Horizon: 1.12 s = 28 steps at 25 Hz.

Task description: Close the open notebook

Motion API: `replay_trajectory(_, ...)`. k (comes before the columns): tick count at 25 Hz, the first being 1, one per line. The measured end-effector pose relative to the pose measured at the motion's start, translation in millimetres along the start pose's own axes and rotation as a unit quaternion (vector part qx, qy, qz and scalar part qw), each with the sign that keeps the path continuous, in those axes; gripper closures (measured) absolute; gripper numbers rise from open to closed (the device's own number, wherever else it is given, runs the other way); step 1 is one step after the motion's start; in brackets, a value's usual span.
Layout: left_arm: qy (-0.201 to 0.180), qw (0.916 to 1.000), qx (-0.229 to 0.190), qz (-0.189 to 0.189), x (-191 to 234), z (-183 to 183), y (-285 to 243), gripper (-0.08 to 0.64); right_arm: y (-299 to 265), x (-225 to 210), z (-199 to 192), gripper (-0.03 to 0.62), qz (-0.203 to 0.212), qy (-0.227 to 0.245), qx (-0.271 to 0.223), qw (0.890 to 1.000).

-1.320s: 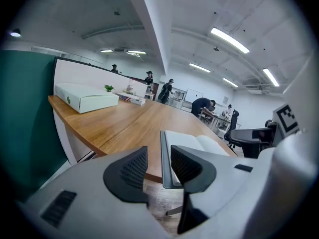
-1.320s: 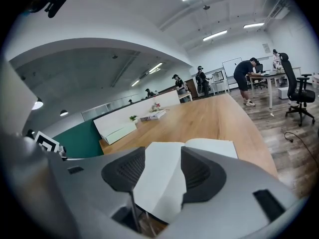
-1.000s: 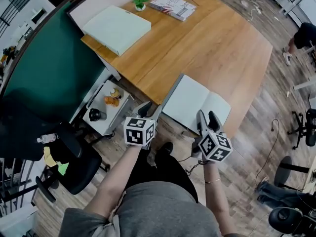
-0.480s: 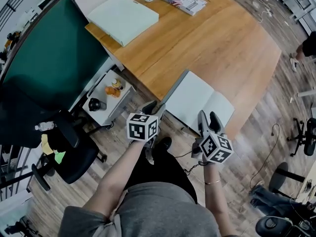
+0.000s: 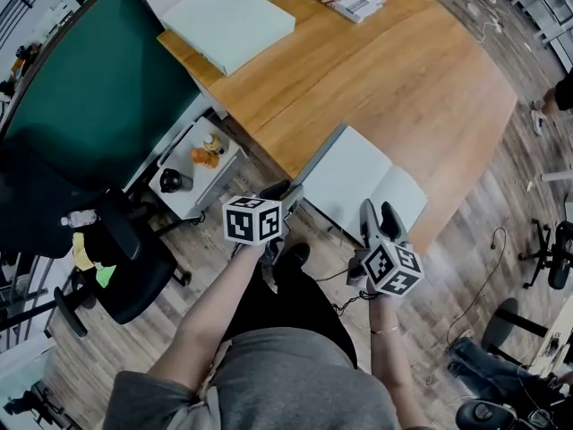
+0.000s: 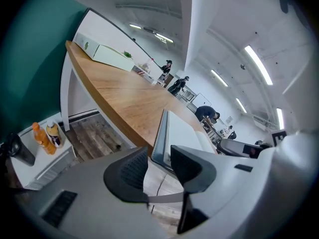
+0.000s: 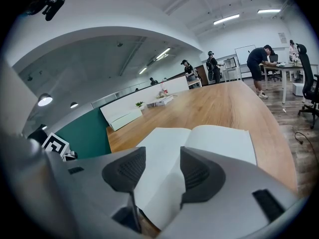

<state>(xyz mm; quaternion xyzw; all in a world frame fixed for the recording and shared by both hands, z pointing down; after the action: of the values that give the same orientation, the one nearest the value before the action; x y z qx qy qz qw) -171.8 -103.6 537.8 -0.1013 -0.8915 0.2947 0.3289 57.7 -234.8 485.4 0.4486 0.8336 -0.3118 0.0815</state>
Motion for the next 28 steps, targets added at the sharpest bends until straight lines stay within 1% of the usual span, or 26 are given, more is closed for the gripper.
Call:
replay_trajectory(4, 0.026, 0.9994, 0.015, -0.016, 2, 0, -3, 0.431, -2, 0, 0, 0.388, -0.002, -0.002, 0.0, 1.0)
replay_trajectory(9, 0.034, 0.9987, 0.031, -0.022, 2, 2, -3, 0.453, 0, 1, -1, 0.388, -0.008, -0.006, -0.004, 1.0)
replay_trajectory(13, 0.041, 0.9982, 0.035, -0.027, 0, 3, -3, 0.483, 3, 3, -2, 0.39, -0.014, -0.009, -0.009, 1.0)
replay_trajectory(14, 0.039, 0.9983, 0.035, -0.027, 0, 3, -3, 0.496, 4, 4, -3, 0.39, -0.015, -0.009, -0.01, 1.0)
replay_trajectory(19, 0.02, 0.9987, 0.041, -0.025, -1, 5, -3, 0.505, 11, 8, -5, 0.391, -0.025, -0.011, -0.019, 0.999)
replay_trajectory(24, -0.013, 0.9992, 0.035, -0.014, -5, 8, 0, 0.511, 21, 11, -7, 0.391, -0.038, -0.011, -0.031, 0.999)
replay_trajectory(28, -0.033, 0.9987, 0.035, -0.016, -9, 13, 2, 0.514, 30, 9, -11, 0.393, -0.055, -0.016, -0.039, 0.998)
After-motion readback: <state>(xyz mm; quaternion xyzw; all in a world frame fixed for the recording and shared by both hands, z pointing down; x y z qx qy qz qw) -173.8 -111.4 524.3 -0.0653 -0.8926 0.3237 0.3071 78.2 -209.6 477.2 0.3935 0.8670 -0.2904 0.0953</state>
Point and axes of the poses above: the fingertips, and each gripper's own axes: y backward along the fingers, x to its left, z out of its top, the point moved 9 cm from there along y, backward along the fingers, and after that the axes turned 7 degrees about z, right-handed, at the moved point
